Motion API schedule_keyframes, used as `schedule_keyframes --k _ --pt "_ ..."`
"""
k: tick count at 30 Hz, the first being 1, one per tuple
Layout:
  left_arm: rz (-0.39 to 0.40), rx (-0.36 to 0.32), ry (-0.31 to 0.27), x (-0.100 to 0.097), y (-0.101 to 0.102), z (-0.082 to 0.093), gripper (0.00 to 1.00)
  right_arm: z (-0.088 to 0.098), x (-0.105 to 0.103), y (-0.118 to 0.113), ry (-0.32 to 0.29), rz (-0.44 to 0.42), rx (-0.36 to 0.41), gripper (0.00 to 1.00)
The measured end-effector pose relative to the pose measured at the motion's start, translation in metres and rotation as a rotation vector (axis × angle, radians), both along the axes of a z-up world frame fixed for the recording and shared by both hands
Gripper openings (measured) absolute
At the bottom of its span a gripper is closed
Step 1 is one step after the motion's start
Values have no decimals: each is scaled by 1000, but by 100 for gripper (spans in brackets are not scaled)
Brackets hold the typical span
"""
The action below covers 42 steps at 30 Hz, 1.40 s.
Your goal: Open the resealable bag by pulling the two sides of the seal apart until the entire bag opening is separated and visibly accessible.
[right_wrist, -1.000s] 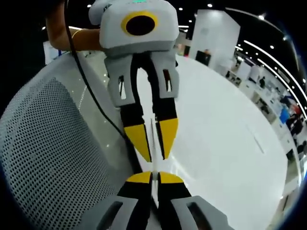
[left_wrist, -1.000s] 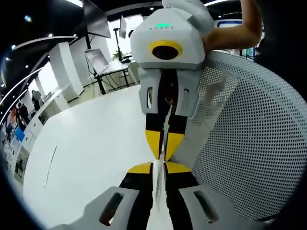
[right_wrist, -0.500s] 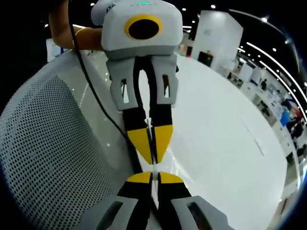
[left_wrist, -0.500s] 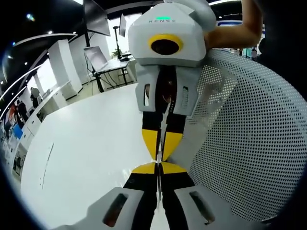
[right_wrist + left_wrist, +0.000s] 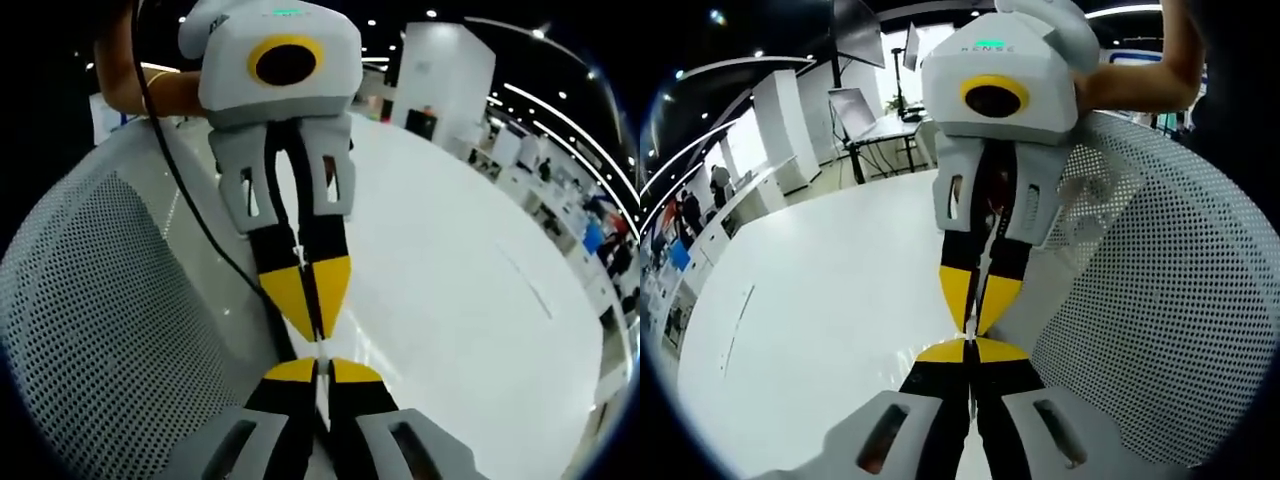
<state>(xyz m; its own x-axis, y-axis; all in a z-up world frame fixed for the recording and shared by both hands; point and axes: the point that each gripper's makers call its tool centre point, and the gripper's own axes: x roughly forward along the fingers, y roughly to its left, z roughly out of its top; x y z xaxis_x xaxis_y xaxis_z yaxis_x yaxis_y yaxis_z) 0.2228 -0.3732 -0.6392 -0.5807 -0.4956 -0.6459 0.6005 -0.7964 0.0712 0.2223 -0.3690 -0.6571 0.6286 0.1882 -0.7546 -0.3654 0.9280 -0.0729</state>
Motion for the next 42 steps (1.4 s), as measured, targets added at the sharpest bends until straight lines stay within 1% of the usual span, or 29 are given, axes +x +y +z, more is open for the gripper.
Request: schedule_keyframes --k 6,8,11,16,18,30,32,33,42 --pt "1 0 -11 4 2 2 0 -3 -2 -1 16 -7 -2 0" --pt "3 1 -14 7 3 2 0 -5 -4 -4 30 -10 -19 0" --pt "8 2 -9 9 3 4 0 -3 -3 -4 18 -14 -7 0" --pt "3 -12 -15 15 7 7 0 -3 -3 -5 22 -21 -4 0" --pt "5 -4 -7 16 9 8 0 -3 -3 -4 21 -21 -5 0" --pt "19 -19 -22 28 16 12 0 -3 -3 -5 20 -36 7 0" --pt "7 -30 -28 29 18 12 0 -3 -3 -5 22 -35 8 0" --pt "17 -39 -33 31 17 12 0 -3 -3 -5 23 -35 8 0" --pt "25 -38 -21 37 21 12 0 -5 -5 -6 34 -37 2 0"
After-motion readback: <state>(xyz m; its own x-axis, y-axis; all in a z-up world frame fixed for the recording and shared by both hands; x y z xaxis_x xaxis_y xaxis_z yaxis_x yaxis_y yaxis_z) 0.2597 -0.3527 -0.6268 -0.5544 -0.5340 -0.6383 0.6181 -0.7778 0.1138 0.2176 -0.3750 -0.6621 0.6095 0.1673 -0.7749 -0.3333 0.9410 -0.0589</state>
